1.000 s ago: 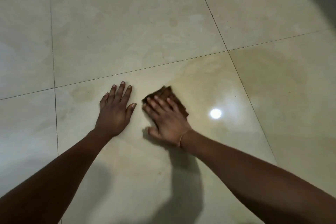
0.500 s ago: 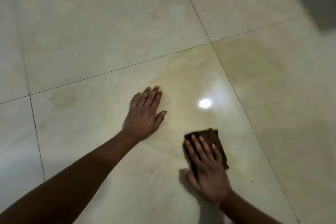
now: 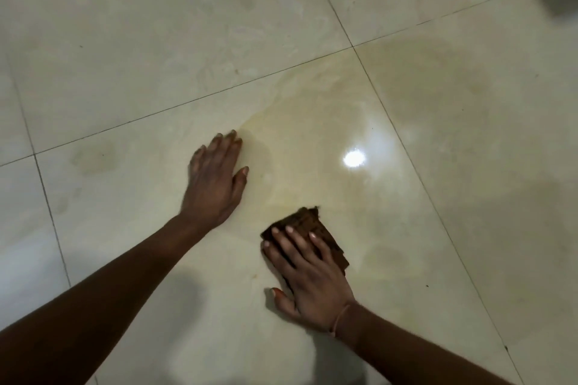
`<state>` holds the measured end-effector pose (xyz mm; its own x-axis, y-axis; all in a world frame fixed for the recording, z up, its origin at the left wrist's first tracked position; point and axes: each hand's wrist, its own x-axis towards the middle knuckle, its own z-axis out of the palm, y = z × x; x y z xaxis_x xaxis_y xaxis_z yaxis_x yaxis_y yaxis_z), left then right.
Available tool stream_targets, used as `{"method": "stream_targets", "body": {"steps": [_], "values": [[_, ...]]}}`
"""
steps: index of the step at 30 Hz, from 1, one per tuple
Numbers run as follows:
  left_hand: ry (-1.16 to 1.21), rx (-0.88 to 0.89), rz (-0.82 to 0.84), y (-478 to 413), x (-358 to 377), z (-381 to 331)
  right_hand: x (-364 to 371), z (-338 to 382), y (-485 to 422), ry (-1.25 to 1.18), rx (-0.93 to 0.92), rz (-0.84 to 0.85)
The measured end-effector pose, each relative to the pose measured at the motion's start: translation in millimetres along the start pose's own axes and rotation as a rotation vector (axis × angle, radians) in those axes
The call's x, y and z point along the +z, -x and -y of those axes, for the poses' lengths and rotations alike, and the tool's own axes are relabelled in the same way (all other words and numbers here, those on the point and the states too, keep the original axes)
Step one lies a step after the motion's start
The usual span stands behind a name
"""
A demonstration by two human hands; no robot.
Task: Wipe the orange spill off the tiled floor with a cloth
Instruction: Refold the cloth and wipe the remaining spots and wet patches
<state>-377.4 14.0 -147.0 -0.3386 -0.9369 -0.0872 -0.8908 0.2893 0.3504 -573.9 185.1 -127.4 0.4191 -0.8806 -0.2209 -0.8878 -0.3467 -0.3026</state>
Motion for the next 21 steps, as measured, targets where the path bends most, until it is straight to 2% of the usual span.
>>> {"method": "stream_targets", "body": {"steps": [2,5,7,10,12,14,17,18,21], "values": [[-0.021,-0.070,-0.029,12.5,-8.1,23.9,-11.4,4.6,-52.8,0.025,-0.052,-0.007],[-0.051,-0.023,-0.007,25.2,-15.7,48.0,-15.5,24.6,-114.0,0.002,0.039,-0.054],[-0.034,-0.031,-0.026,23.6,-17.6,53.2,-1.2,35.9,-94.5,-0.013,0.013,-0.048],[-0.043,-0.127,-0.054,21.2,-23.7,58.7,11.9,40.5,-21.5,0.007,-0.151,0.037],[-0.050,-0.131,-0.073,22.0,-22.4,62.1,8.9,25.9,-35.3,0.023,-0.236,0.042],[-0.040,-0.116,-0.090,22.3,-19.1,64.4,-3.6,22.3,-90.6,0.056,-0.183,0.002],[-0.026,-0.114,-0.121,24.0,-14.9,66.8,-13.0,29.8,-145.6,0.065,0.032,-0.067],[-0.018,-0.113,-0.123,24.0,-15.1,66.2,-7.8,34.1,-136.5,0.050,0.035,-0.061],[-0.010,-0.125,-0.115,23.6,-20.1,63.5,5.4,38.9,-61.2,0.049,-0.138,0.052]]}}
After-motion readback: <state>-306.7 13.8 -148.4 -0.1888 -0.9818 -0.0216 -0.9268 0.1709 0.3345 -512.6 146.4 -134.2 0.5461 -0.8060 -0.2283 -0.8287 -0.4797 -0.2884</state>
